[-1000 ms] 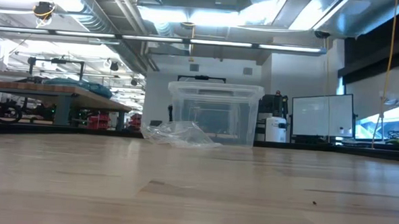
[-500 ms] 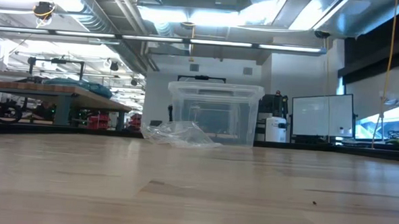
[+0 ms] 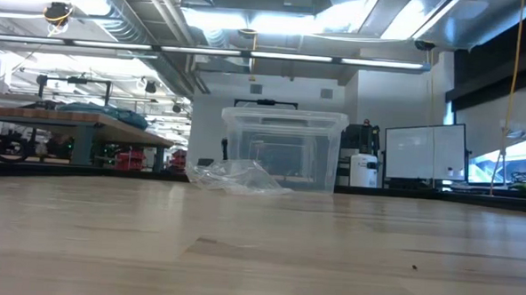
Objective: Roll bandage
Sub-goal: Roll the orange bandage
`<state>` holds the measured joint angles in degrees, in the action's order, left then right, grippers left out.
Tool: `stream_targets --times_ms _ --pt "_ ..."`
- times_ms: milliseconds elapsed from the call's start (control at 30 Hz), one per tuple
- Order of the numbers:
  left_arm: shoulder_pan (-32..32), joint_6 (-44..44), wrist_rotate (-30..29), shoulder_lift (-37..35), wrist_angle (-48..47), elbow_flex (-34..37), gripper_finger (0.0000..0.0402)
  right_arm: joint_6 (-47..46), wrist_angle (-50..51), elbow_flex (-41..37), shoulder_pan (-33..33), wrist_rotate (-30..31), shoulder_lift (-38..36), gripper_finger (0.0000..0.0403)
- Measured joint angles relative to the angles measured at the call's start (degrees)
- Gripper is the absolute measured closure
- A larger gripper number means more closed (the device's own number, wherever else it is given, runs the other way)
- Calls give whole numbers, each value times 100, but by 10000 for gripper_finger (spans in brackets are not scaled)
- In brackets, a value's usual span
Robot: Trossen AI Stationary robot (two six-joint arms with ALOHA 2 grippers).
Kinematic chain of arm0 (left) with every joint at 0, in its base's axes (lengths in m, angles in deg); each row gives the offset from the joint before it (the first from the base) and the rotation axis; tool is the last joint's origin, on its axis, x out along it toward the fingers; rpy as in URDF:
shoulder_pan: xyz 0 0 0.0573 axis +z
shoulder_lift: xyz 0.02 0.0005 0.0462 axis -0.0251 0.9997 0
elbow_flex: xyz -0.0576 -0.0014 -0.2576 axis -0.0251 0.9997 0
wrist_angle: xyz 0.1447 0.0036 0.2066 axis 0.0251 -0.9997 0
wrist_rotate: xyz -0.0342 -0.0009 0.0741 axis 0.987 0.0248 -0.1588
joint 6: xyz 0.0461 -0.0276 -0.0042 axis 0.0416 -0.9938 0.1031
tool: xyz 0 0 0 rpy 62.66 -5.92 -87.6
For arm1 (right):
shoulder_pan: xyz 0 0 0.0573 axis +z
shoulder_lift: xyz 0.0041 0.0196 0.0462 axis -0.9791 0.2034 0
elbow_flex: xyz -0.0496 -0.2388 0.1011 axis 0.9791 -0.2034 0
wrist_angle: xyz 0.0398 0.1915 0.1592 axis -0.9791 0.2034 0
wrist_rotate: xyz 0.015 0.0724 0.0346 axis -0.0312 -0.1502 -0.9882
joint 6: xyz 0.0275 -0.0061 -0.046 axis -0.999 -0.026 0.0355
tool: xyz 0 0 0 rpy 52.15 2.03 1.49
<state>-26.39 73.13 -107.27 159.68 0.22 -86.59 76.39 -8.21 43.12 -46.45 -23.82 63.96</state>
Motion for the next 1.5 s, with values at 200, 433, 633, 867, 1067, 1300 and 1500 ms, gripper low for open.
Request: stream_targets --times_ms 200,433,633,867,1067,1300,1500 --pt "-97 232 -32 -13 15 -4 400 -1260 1046 0 -622 -1163 0 400" --pt "-92 217 -72 -15 6 -4 400 -2314 1765 0 -1166 -2093 0 369" --pt "-90 179 -131 -15 -34 -7 400 -2566 1824 0 -1316 -2671 -13 265" --pt "-8 -130 -160 -15 -116 -8 400 -2849 2265 0 -1314 -2689 -17 169" --pt "285 -818 -179 -20 -583 -13 400 -3107 3025 0 -1314 -2637 -18 144" --pt "291 -1085 -192 -20 -446 -13 399 -3742 4443 87 -1218 -2545 -441 149" --pt "129 -1002 -188 -20 71 -14 396 -3833 3643 -644 -404 -2013 -1141 150"
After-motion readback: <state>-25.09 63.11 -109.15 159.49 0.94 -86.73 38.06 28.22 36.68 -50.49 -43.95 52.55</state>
